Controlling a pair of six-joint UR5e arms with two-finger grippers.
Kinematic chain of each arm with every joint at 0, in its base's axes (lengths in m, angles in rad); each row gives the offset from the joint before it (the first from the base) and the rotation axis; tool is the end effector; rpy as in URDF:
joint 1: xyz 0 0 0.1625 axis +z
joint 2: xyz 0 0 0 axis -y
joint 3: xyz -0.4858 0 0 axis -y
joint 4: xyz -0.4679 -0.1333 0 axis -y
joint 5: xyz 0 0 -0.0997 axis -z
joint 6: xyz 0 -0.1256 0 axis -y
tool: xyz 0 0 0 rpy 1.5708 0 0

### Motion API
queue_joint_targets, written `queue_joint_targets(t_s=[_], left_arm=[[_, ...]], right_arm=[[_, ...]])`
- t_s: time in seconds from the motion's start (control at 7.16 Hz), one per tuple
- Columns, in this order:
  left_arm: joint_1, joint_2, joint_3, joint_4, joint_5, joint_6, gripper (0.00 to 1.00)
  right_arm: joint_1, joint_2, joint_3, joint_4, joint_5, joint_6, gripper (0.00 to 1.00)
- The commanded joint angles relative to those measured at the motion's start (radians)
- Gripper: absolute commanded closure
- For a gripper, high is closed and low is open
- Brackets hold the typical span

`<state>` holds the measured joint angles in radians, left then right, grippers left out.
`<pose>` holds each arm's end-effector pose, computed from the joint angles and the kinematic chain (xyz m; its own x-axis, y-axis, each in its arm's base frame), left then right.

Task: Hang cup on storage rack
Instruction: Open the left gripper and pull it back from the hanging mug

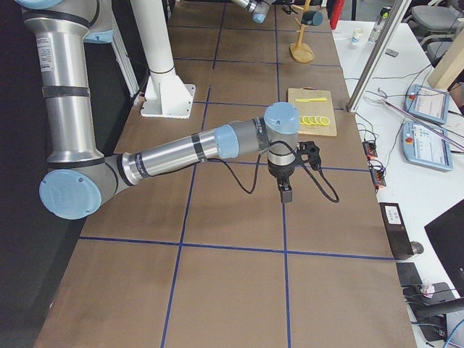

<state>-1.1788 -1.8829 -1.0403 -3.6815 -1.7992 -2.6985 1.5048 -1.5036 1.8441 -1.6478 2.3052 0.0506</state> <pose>0.1669 -0.6782 0.5930 -0.7908 -0.3903 -0.4714 0.2417 0.5085 -0.8265 0.0098 -0.5961 0.5550 0.7314 -0.1741 0.6594 0.0267 0.9734 0.2274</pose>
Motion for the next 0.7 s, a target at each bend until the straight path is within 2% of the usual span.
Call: queue_joint_targets(t_s=[0.0,0.14,0.28,0.56], left_arm=[[-0.039,0.108,-0.185,0.078,-0.063,0.012,0.00],[-0.108,0.123,-0.231,0.127,-0.140,0.028,0.00],[-0.210,0.122,-0.272,0.211,-0.258,0.107,0.00],[-0.353,0.131,-0.398,0.447,-0.450,0.433,0.00]], right_arm=[[0.000,-0.007,-0.003,-0.001,0.000,0.000,0.00],[0.000,-0.009,-0.006,-0.001,0.000,0.000,0.00],[0.002,-0.010,-0.012,-0.001,0.000,-0.002,0.00],[0.000,-0.021,-0.019,-0.001,0.002,0.000,0.00]])
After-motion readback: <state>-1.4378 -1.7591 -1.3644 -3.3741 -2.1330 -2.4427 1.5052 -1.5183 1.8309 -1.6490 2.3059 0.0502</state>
